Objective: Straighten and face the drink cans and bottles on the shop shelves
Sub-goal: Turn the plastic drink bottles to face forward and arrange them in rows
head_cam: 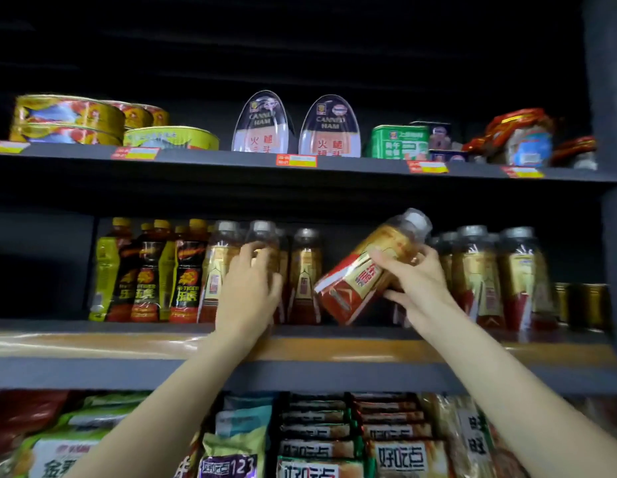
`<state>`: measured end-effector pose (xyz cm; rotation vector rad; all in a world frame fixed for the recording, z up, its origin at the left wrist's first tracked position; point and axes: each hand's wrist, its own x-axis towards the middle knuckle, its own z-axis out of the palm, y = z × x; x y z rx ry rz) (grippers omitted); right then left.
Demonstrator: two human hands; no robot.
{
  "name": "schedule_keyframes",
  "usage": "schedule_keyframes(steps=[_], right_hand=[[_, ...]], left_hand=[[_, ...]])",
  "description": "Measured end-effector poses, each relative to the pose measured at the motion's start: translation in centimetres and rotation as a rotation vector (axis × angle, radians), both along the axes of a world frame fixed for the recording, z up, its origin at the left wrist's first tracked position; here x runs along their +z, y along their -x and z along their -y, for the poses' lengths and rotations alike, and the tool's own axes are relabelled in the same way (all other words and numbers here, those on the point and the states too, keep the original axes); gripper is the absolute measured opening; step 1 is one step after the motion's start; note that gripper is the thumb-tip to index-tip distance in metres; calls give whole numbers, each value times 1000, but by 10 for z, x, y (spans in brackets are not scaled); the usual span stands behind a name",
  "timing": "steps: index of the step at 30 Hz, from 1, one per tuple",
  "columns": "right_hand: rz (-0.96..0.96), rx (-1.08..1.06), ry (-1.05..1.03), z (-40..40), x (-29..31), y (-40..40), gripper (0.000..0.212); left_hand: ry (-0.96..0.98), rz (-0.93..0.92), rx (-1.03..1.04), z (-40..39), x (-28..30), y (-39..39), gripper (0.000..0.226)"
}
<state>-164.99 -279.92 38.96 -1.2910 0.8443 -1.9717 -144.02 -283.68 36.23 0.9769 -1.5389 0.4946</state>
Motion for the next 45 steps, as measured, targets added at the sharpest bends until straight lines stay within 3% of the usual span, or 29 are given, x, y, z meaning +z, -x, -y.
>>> schedule_keyframes(steps=[2,5,7,9,11,13,16,18,21,24,26,29,31,34,38,43,45], right_hand=[[137,71,6,-17,6,12,71],[200,145,40,-42,13,17,65],[210,207,46,-54,13,12,62],[157,280,35,-64,13,9,55],[65,278,-44,-75,13,10,49],[49,311,-164,-85,12,10,42],[144,381,-288,-89,2,3,50],[275,379,-306,-84,-6,-2,56],[402,386,-219,-80,-10,-7,51],[321,312,-106,-76,-8,-10,59],[265,300,-43,-72,-8,-10,61],[157,336,-11,-73,-7,-6,62],[95,360,-84,-78,-3,1,59],[156,469,-213,-88,4,5,57],[208,467,-296,-84,-1,-2,69],[250,435,-162,-77,-4,6,75],[144,349,-23,-73,-6,11,93]], left_hand=[[49,12,-201,-20,-1,6,46],[-327,-103,-721,-60,-2,28,68],[-562,-253,-998,-78,-4,43,63],[-528,-428,-1146,-82,-5,49,49],[-338,-359,-1026,-80,-6,43,54],[-173,-126,-837,-78,-4,30,70],[-113,165,-816,-86,0,22,76],[-108,216,-835,-92,-1,23,76],[-323,-27,-886,-95,-10,22,73],[-665,-389,-1214,-100,-16,23,66],[-737,-541,-1369,-103,-13,26,66],[-699,-611,-1402,-106,-6,29,65],[-557,-516,-1262,-105,0,26,63],[-237,-170,-886,-103,11,20,62],[-45,169,-790,-104,19,26,69],[-64,263,-724,-93,12,27,68],[-201,220,-772,-84,3,27,61]])
